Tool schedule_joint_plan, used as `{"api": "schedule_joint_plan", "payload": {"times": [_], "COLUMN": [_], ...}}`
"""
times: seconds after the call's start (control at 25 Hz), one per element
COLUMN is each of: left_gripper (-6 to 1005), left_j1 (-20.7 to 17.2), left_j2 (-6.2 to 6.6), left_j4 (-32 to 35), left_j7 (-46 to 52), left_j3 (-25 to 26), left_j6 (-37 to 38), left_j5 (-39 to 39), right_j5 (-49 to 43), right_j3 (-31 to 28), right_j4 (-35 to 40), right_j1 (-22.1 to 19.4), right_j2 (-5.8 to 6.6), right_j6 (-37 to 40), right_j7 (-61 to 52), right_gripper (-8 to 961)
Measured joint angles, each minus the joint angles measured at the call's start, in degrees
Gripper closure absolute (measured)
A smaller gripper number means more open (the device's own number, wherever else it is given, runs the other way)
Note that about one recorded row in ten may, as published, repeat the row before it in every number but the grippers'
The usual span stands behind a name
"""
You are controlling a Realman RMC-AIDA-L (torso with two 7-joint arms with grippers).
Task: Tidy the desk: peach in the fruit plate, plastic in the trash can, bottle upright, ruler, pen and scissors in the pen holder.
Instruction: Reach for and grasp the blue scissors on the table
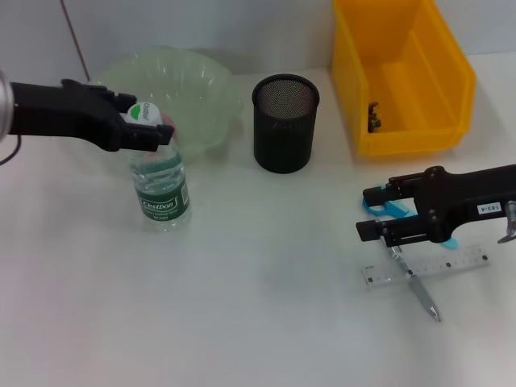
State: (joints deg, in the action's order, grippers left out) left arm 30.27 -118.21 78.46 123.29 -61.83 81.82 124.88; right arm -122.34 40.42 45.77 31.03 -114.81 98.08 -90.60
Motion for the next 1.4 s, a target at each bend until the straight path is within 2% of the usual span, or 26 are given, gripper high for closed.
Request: {"api": "schedule_joint_plan", "payload": {"times": [0.12, 0.2, 0.24, 0.32, 0.44, 0.48, 0.52, 0.56, 0.64, 0.68, 0.72, 0.76, 0.8, 0.88, 0.92, 1.2, 1.4], "left_gripper": [206, 206, 207, 207, 208, 208, 209, 209, 210, 210, 210, 211, 211, 212, 212, 211, 210], "left_j1": [-0.99, -0.99, -1.97, -2.43, -2.43, -2.47, -2.47, -2.63, -2.63, -2.86, -3.28, -3.28, -3.69, -3.69, -3.75, -3.92, -3.05], "left_j2": [0.02, 0.02, 0.07, 0.18, 0.18, 0.77, 0.77, 1.26, 1.26, 1.45, 0.52, 0.52, -0.06, -0.06, -0.11, -0.19, -0.33], "left_j4": [-0.57, -0.57, -2.95, -8.13, -8.13, -16.17, -16.17, -22.52, -22.52, -27.04, -32.61, -32.61, -35.3, -35.3, -42.5, -46.53, -52.74], "left_j7": [-3.23, -3.23, -8.44, -15.26, -15.26, -21.95, -21.95, -27.26, -27.26, -32.08, -41.75, -41.75, -47.83, -47.83, -57.1, -62.63, -67.22], "left_j3": [3.31, 3.31, 7.92, 13.52, 13.52, 18.34, 18.34, 19.41, 19.41, 19.4, 18.46, 18.46, 17.37, 17.37, 13.76, 9.64, 7.09], "left_j6": [2.7, 2.7, 6.65, 12.01, 12.01, 17.92, 17.92, 20.93, 20.93, 22.57, 23.56, 23.56, 23.33, 23.33, 20.23, 15.78, 11.61], "left_j5": [-4.77, -4.77, -11.55, -18.98, -18.98, -25.74, -25.74, -29.59, -29.59, -31.51, -31.55, -31.55, -31.19, -31.19, -31.15, -31.19, -31.23], "right_j5": [0.0, 0.0, 0.0, 0.0, 0.0, 0.0, 0.0, 0.0, 0.0, 0.0, 0.0, 0.0, 0.0, 0.0, 0.0, 0.0, 0.0], "right_j3": [0.0, 0.01, 0.0, 0.0, 0.0, 0.01, 0.01, 0.01, 0.01, 0.01, 0.0, 0.0, 0.01, 0.01, 0.01, 0.0, 0.0], "right_j4": [0.02, 0.02, 0.02, 0.02, 0.02, 0.01, 0.01, 0.01, 0.01, 0.01, 0.01, 0.01, 0.01, 0.01, 0.01, 0.01, 0.01], "right_j1": [0.0, 0.0, 0.0, 0.01, 0.1, 0.14, 0.24, 0.24, 0.29, 0.3, 0.36, 0.36, 0.39, 0.4, 0.3, 0.16, 0.1], "right_j2": [0.1, 0.13, 0.15, 0.16, 0.17, 0.18, 0.19, 0.19, 0.3, 0.36, 0.46, 0.46, 0.49, 0.53, 0.6, 0.67, 0.72], "right_j6": [0.0, 0.0, 0.0, -0.05, -0.06, -0.07, -0.11, -0.11, -0.18, -0.21, -0.27, -0.27, -0.29, -0.32, -0.25, -0.11, -0.02], "right_j7": [0.0, 0.0, 0.0, 0.01, 0.02, 0.02, 0.04, 0.04, 0.07, 0.09, 0.11, 0.11, 0.12, 0.16, 0.27, 0.35, 0.4], "right_gripper": [265, 265, 265, 265, 265, 265, 264, 264, 264, 264, 264, 264, 264, 264, 264, 264, 264]}}
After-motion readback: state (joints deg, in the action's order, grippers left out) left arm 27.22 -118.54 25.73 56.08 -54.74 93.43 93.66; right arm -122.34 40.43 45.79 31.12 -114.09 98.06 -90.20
